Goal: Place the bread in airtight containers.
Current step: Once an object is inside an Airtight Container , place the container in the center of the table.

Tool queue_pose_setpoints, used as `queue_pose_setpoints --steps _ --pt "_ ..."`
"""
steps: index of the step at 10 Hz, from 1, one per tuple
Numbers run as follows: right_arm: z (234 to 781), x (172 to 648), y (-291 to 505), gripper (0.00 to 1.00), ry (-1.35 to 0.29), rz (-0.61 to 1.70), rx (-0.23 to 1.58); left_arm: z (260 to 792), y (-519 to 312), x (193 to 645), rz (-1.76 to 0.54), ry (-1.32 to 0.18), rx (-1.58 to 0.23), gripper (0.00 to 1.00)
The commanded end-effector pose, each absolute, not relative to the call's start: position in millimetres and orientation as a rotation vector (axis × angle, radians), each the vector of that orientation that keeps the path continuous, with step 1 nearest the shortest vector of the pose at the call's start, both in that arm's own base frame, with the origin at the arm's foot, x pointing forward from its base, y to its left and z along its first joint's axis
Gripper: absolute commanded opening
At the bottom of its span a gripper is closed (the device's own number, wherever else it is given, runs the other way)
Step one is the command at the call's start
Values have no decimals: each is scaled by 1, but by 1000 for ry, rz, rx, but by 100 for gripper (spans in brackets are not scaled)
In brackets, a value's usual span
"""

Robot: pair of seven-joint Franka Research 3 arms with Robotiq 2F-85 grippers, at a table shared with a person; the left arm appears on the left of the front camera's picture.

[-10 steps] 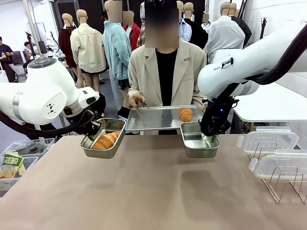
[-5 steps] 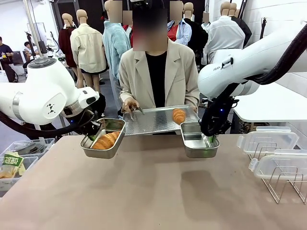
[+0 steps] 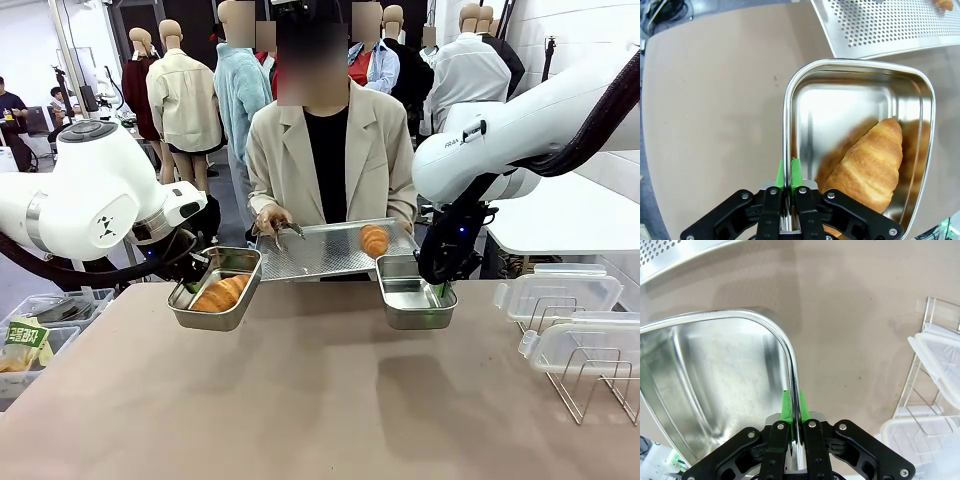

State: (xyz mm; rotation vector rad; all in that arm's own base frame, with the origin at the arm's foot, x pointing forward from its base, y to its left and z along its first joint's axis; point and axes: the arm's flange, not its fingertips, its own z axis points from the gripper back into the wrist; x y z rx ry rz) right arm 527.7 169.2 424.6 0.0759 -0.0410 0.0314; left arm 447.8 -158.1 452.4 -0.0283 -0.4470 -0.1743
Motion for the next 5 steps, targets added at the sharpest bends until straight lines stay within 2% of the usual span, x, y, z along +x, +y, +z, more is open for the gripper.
queue_pose_setpoints --steps 1,3,5 --pt "425 526 168 0 -64 27 80 455 -158 448 -185 -457 -16 0" --pt "425 526 168 0 -64 27 80 443 -151 450 -168 -421 -33 0" --pt "425 526 168 0 -64 27 80 408 -126 456 -108 -365 -92 0"
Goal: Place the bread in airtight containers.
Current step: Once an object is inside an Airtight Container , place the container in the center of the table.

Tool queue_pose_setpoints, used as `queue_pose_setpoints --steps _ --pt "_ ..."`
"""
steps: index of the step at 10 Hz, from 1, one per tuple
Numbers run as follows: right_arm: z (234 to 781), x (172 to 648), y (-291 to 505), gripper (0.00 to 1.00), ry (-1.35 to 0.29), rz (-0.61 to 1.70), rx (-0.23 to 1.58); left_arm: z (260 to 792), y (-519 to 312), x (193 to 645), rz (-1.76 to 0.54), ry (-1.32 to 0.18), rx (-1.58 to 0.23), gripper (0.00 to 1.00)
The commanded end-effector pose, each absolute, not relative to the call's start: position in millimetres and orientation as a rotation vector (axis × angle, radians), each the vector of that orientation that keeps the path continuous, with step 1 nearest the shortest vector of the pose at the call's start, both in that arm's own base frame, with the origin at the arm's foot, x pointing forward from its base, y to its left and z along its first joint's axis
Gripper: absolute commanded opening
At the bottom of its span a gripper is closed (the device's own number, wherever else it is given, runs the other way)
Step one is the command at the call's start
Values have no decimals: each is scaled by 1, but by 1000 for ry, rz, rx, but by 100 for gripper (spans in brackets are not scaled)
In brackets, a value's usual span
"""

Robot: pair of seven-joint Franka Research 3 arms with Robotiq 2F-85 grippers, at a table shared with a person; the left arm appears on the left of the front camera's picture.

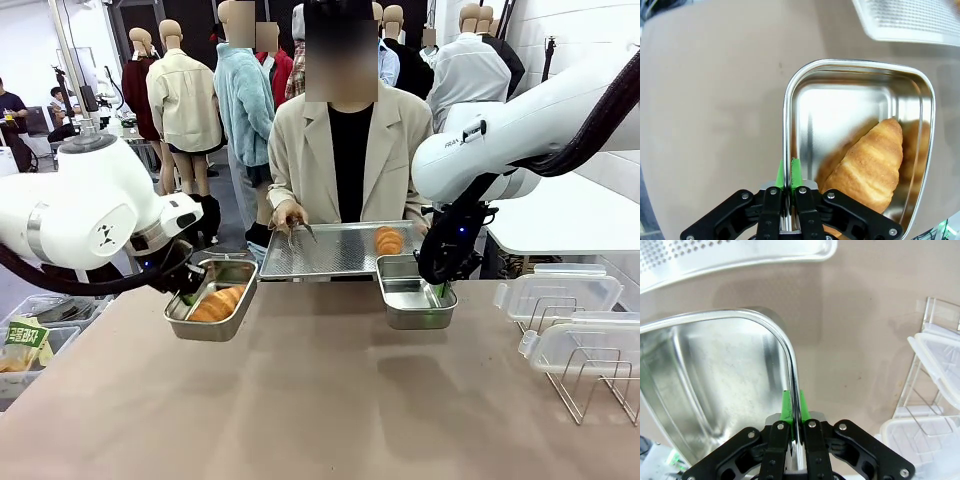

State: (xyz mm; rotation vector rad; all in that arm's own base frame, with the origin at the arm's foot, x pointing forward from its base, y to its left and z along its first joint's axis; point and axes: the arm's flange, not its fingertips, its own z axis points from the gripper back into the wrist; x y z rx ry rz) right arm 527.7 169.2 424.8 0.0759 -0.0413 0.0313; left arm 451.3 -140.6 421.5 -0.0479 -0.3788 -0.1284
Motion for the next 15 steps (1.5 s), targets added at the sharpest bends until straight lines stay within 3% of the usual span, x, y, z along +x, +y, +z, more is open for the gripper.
queue_pose_setpoints --steps 1,6,10,11,15 --pt "425 526 168 0 -64 27 80 385 -113 460 -93 -343 -80 0" --pt "425 526 168 0 -64 27 80 324 -88 475 21 -342 -75 0" --pt "425 526 168 0 -64 27 80 323 -100 472 -44 -317 -17 2" --pt "425 526 168 0 -64 27 80 324 -101 474 -45 -309 -16 14" --pt "425 526 168 0 -64 27 80 334 -102 474 -50 -226 -37 94"
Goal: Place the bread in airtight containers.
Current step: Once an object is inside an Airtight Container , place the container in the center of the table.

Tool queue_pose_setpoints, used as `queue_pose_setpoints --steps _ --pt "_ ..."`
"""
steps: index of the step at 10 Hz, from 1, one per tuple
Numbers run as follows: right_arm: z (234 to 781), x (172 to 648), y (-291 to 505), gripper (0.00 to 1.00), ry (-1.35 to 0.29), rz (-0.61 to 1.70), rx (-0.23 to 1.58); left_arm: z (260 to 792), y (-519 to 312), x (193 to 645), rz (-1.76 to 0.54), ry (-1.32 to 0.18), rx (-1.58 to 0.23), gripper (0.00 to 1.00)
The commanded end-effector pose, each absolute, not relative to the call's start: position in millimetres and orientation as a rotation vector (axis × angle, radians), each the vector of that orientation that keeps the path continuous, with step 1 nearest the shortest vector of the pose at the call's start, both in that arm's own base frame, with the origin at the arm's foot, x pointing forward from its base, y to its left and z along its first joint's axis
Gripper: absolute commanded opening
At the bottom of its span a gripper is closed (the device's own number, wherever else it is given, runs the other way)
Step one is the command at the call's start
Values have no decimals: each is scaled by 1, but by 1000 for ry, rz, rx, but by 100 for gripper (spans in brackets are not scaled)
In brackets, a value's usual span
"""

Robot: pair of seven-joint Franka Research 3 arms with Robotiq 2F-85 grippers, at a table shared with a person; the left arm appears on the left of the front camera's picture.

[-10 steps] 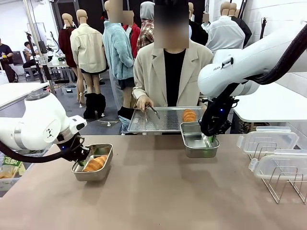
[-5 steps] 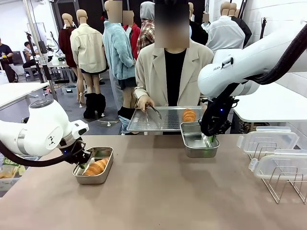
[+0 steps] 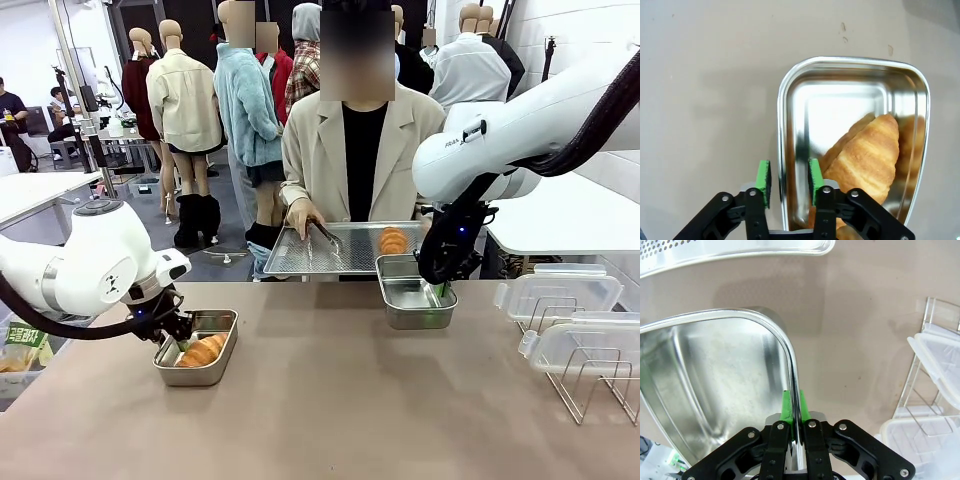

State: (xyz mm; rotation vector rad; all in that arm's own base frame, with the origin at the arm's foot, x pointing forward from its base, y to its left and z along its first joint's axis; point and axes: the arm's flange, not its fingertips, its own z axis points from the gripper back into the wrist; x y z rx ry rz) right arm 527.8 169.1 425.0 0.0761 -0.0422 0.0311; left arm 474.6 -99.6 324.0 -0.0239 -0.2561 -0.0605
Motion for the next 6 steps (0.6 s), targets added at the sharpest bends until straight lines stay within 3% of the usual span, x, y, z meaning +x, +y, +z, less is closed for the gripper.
queue_pose_setpoints --steps 1,6 --pt "425 526 168 0 -64 27 80 347 -100 472 -51 -235 -54 100" --pt "425 526 168 0 -64 27 80 452 -60 442 -86 -346 -3 100"
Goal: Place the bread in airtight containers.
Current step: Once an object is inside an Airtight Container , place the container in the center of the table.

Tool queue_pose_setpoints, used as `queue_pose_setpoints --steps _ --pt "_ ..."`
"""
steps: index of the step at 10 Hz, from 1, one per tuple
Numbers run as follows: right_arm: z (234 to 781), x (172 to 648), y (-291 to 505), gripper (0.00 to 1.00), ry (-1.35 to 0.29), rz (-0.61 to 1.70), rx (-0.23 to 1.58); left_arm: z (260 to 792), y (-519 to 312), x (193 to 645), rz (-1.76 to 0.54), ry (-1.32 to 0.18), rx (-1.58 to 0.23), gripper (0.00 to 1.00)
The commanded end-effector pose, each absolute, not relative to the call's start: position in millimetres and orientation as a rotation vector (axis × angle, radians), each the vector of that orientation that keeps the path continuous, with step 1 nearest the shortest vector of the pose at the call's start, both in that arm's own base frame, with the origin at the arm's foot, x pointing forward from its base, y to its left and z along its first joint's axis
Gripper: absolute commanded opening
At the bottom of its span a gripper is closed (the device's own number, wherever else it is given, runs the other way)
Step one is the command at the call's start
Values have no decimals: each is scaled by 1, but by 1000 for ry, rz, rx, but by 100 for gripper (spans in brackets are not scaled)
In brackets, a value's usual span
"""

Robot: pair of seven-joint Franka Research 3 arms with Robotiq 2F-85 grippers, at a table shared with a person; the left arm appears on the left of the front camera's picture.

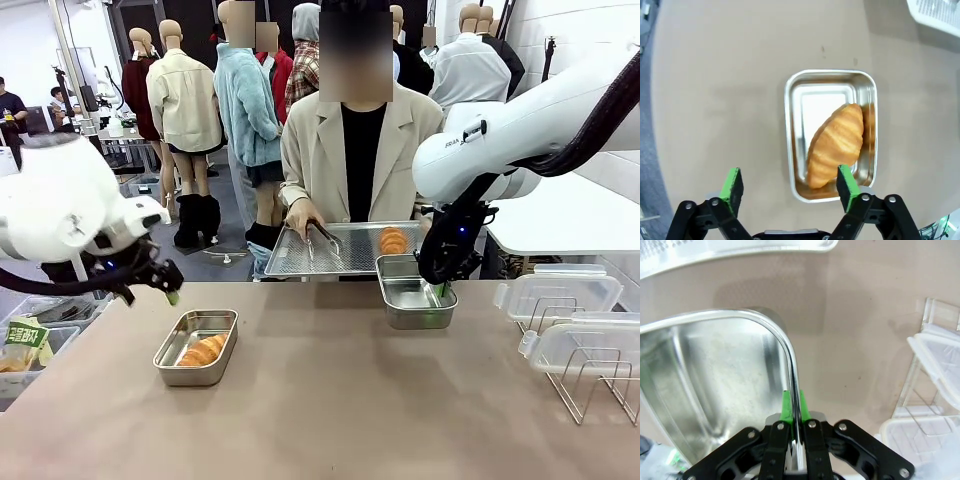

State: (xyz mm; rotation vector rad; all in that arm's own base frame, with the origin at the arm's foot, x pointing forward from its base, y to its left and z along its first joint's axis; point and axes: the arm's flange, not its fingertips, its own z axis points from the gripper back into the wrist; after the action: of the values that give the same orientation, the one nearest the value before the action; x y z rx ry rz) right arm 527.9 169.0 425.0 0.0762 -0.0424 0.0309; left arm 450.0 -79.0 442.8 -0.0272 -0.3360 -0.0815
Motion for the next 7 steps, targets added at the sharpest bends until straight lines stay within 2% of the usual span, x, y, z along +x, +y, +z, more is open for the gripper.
queue_pose_setpoints --steps 1,7 --pt "425 526 168 0 -64 27 80 464 -37 440 -80 -339 -9 100" --pt "425 526 168 0 -64 27 80 491 80 391 138 -393 20 100"
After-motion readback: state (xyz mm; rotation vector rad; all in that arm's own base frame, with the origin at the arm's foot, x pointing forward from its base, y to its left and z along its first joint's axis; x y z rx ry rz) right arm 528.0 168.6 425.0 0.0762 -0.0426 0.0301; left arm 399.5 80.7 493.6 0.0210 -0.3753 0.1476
